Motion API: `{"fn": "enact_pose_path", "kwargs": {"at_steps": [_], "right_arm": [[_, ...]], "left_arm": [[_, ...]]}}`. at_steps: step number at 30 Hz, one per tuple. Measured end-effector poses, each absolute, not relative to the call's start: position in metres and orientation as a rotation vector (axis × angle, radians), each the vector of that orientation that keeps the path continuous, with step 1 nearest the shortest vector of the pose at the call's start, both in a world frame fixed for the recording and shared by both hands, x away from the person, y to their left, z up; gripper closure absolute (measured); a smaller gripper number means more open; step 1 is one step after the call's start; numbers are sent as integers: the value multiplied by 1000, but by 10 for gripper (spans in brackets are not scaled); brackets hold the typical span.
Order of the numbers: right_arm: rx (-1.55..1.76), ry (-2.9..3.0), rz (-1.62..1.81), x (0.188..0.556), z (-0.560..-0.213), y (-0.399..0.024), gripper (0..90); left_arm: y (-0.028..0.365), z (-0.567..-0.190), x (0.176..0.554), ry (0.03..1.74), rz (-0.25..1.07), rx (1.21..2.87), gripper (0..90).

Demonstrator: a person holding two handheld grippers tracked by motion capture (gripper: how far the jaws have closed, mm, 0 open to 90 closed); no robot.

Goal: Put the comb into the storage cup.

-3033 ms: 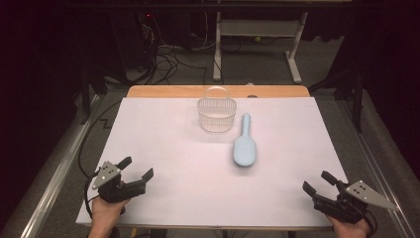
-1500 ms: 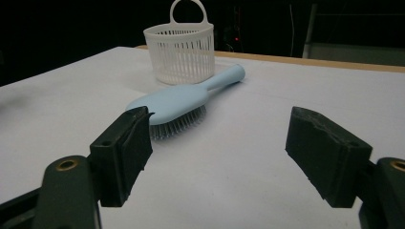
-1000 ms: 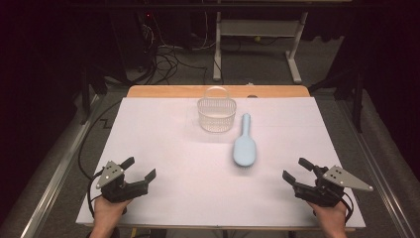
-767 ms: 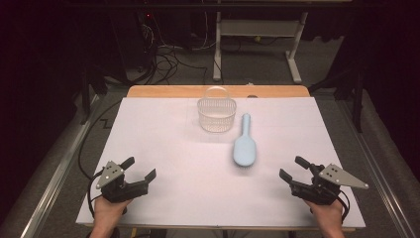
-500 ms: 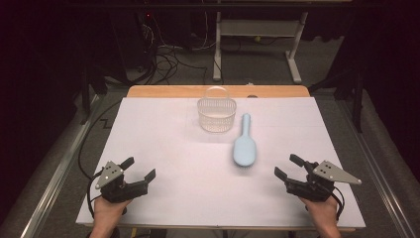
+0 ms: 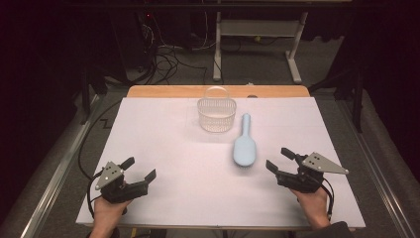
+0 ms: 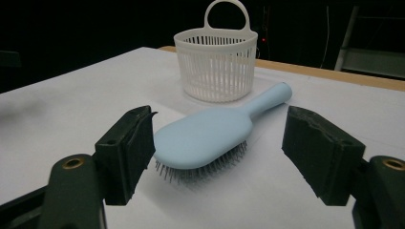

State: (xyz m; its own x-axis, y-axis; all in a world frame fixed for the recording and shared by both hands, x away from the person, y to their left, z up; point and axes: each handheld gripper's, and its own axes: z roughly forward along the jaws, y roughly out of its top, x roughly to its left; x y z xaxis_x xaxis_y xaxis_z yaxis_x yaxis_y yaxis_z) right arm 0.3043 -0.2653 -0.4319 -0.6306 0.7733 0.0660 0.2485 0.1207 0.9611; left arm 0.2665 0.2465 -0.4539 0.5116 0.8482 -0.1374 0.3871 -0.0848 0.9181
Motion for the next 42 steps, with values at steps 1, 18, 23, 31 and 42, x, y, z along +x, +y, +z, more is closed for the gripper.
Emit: {"fn": "enact_pose_path", "kwargs": {"at_steps": [1, 18, 23, 31, 42], "right_arm": [[987, 1951, 1530, 306, -431, -264, 267], [989, 1947, 1539, 323, -424, -252, 259], [986, 1978, 1523, 330, -423, -246, 247], [997, 1990, 1544, 340, -419, -239, 244], [992, 2025, 1529, 355, -410, -222, 244]], "left_arm": [[247, -454, 267, 1060, 540, 1686, 87], [247, -454, 267, 1063, 537, 1686, 87], [247, -454, 267, 1065, 539, 1683, 87], [247, -454, 266, 1063, 538, 1684, 87], [246, -454, 267, 1065, 532, 1686, 87]]}}
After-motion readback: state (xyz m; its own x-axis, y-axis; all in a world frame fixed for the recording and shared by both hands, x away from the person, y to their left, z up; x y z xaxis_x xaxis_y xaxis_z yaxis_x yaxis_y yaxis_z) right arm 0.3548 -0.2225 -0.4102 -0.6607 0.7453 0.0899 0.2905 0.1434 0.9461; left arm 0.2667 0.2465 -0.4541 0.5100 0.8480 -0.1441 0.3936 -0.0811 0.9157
